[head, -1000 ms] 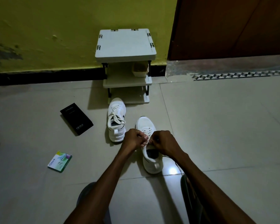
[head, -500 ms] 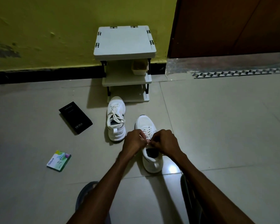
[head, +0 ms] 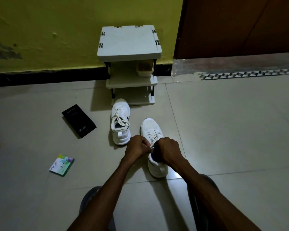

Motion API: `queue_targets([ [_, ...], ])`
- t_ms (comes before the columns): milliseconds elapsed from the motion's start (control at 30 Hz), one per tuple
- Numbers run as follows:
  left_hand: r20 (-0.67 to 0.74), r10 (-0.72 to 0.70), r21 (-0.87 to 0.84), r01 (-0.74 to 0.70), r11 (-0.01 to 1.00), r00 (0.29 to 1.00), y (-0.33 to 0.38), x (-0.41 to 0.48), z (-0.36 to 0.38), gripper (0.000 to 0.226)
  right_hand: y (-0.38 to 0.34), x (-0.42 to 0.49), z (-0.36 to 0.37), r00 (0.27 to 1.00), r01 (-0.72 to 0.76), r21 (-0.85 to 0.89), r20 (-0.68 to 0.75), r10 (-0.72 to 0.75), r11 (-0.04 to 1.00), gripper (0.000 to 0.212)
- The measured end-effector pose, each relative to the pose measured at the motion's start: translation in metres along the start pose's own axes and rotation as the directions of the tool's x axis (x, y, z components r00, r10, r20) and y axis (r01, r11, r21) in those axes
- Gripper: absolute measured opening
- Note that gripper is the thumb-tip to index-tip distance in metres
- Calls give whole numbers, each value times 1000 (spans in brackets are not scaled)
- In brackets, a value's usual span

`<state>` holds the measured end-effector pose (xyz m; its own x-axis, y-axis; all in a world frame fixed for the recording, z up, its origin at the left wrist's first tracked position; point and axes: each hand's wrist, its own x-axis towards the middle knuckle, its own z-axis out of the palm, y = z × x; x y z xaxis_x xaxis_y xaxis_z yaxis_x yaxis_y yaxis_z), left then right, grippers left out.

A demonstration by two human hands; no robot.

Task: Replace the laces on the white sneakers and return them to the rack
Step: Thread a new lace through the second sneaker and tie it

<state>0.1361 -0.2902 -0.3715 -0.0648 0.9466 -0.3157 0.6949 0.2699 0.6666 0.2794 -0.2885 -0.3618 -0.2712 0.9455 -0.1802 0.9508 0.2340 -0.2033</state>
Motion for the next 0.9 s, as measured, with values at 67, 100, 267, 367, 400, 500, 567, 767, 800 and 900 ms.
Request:
queue_targets([
  [67,3,6,-3,-6,1000,1000,-1,0,0,9,-3,0,0,1000,25,-23,9,-25,999,23],
  [100,3,11,-2,-11,1000,1000,-1,0,-1,8,-3,0,0,999,34,-31,14,-33,999,22],
  [267,-2,17,6,-17,1000,1000,-2,0,0,9,-6,-1,-7,996,84,-52,36,-82,995,18],
  [367,-3,23,26,-23,999,1000,-3,2,2,7,-8,-5,-11,997,78,-32,22,-77,996,13],
  [400,-6,25,22,-25,999,1000,-4,2,3,7,-8,-7,-11,998,67,-15,15,-66,998,11],
  [500,-3,38,14,-38,999,999,-5,3,3,10,-7,-11,-5,999,8,72,-33,-6,997,18],
  [567,10,48,2,-48,999,999,-6,2,2,14,-8,-12,2,995,-36,132,-88,48,991,15],
  [767,92,75,-107,-65,992,993,-14,2,-5,5,-13,-11,19,972,-122,180,-178,155,976,16],
  [800,89,75,-122,-64,990,993,-14,1,-5,6,-13,-11,21,966,-120,194,-202,160,974,21],
  [900,98,37,-152,-22,988,994,-13,-1,-4,12,-16,-12,21,959,-143,210,-212,188,967,24],
])
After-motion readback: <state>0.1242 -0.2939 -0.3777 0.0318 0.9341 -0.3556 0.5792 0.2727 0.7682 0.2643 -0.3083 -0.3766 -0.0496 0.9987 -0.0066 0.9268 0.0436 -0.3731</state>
